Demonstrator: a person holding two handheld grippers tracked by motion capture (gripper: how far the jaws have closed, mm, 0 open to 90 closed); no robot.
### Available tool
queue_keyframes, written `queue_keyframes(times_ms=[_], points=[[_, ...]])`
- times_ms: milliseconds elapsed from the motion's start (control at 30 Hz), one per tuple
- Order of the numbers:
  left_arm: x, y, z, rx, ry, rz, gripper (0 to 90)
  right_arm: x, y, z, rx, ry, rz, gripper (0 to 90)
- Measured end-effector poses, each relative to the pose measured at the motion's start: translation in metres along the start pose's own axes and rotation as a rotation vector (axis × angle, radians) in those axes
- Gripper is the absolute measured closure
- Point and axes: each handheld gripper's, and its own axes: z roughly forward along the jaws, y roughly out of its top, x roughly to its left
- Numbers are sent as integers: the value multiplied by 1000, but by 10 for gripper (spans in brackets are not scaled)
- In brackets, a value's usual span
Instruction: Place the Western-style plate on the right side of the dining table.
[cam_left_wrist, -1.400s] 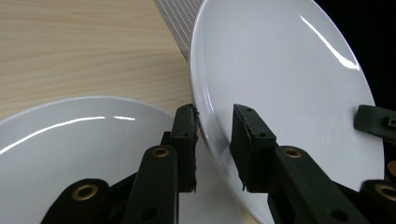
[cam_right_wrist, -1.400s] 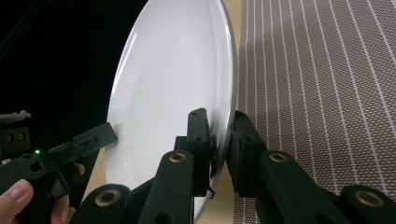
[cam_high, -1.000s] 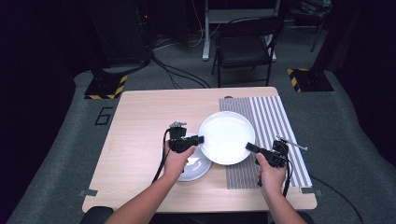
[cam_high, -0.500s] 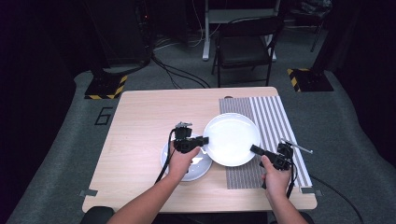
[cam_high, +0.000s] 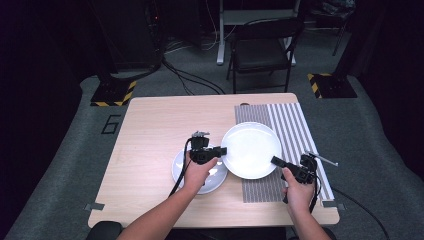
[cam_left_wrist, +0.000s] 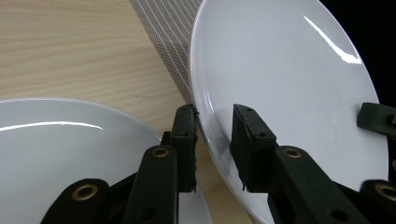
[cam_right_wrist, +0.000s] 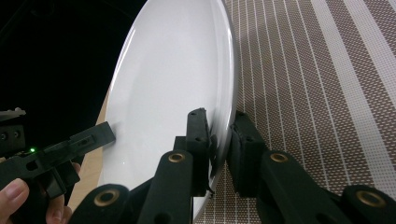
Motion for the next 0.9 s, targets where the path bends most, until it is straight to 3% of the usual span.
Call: queue_keyframes(times_ms=[900], points=[[-16, 2, 26, 34, -28, 18, 710, -18, 5, -18, -24, -36, 17, 799]])
